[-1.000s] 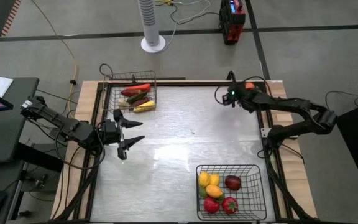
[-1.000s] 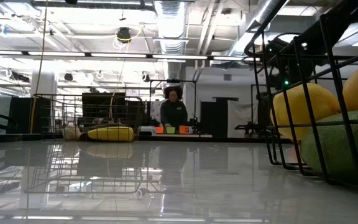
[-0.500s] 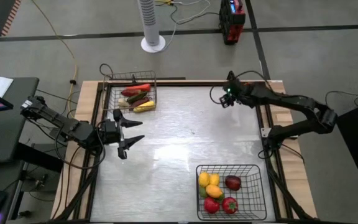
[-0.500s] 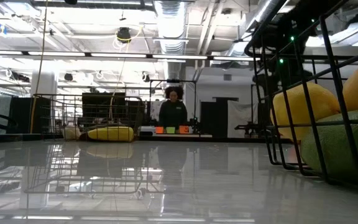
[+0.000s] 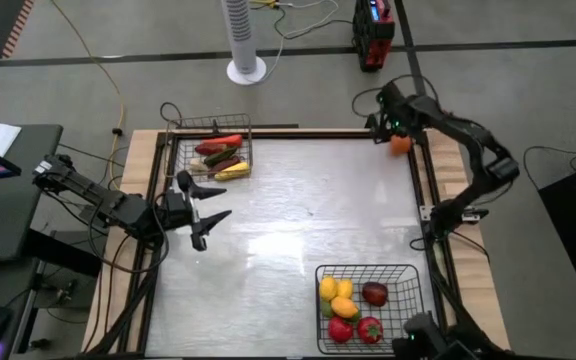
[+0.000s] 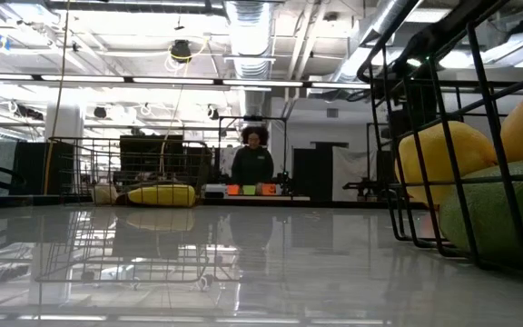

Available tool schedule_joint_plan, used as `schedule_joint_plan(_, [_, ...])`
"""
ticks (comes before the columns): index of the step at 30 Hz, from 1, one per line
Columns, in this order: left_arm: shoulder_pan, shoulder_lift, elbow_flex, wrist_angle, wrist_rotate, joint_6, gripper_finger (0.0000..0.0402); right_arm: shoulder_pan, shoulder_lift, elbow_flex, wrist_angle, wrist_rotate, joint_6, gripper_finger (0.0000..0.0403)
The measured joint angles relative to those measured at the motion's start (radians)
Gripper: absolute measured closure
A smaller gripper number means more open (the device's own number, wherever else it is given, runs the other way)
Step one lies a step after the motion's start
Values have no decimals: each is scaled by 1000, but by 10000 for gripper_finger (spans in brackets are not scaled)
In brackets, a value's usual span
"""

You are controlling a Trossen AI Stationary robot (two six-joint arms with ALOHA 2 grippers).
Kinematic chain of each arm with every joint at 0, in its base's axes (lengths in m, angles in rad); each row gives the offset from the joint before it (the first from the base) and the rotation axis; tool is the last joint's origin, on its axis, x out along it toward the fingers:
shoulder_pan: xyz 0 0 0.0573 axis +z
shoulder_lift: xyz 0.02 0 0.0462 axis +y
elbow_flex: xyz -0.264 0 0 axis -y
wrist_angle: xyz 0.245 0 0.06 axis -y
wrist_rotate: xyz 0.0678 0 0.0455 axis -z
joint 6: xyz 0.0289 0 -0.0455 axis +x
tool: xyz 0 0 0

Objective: Sort produce into baskets
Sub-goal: Move the bottom wire basket to the center of the table

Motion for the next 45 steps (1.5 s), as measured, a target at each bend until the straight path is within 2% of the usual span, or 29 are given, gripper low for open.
schedule_joint_plan(5, [2,0,0,8,-33,33,166,-29,78,114,-111,-92,-32,71])
schedule_joint_plan(16, [10,0,0,-3,-31,17,166,-39,189,245,-352,-167,28,64])
schedule_joint_plan(30, [3,0,0,-21,-27,8,166,-64,215,254,-397,-218,119,64])
schedule_joint_plan(45, [3,0,0,-54,-29,-15,166,-23,230,253,-391,-225,85,65])
